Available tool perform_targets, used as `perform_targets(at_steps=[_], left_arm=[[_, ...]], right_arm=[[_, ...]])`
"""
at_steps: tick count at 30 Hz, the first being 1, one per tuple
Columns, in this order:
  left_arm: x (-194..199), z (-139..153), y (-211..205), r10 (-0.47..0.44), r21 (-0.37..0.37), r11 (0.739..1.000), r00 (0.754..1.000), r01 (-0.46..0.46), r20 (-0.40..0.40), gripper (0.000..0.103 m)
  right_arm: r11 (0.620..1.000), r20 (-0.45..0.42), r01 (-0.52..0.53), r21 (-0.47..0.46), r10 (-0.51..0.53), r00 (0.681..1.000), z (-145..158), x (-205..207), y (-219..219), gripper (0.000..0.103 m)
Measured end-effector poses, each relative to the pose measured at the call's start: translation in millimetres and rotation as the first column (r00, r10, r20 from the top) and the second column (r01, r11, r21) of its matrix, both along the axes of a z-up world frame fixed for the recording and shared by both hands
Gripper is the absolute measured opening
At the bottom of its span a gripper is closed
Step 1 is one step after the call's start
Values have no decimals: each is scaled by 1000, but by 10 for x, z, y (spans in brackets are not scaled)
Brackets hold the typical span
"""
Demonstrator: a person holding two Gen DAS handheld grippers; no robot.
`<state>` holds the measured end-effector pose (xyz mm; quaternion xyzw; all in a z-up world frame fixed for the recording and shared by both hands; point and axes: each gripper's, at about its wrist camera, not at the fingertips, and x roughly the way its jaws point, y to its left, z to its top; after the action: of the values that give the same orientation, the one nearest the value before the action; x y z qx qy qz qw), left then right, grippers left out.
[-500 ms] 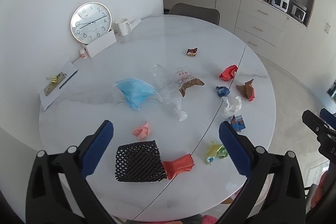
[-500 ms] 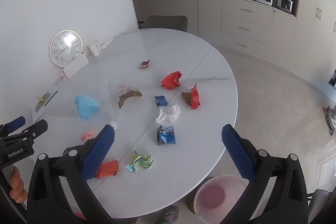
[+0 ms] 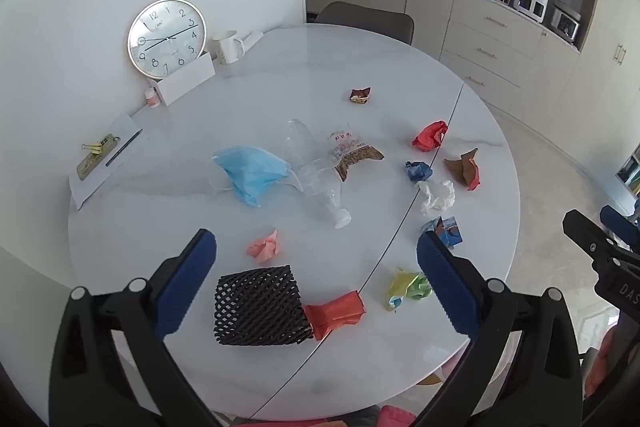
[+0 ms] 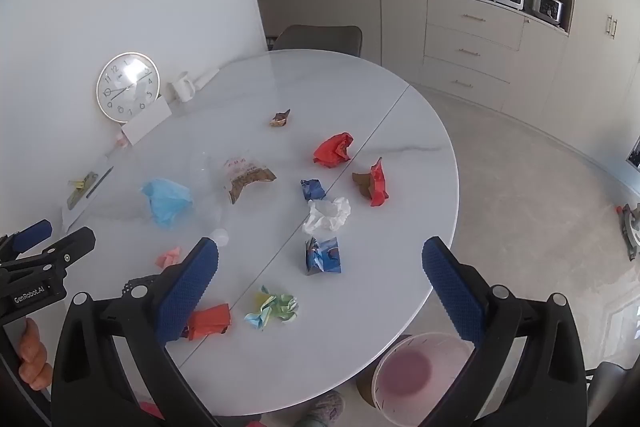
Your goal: Collect trash
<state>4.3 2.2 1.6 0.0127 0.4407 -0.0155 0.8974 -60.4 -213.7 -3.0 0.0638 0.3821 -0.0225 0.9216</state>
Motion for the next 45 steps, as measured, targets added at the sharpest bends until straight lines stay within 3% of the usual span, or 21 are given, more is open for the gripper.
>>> perform_targets(at_steps=[45], left_arm=[[1,-56,140,18,-38,999,999,-20,-40,97]], right_arm=[[1000,-34,-15,-1,15,999,-32,31,221,101]])
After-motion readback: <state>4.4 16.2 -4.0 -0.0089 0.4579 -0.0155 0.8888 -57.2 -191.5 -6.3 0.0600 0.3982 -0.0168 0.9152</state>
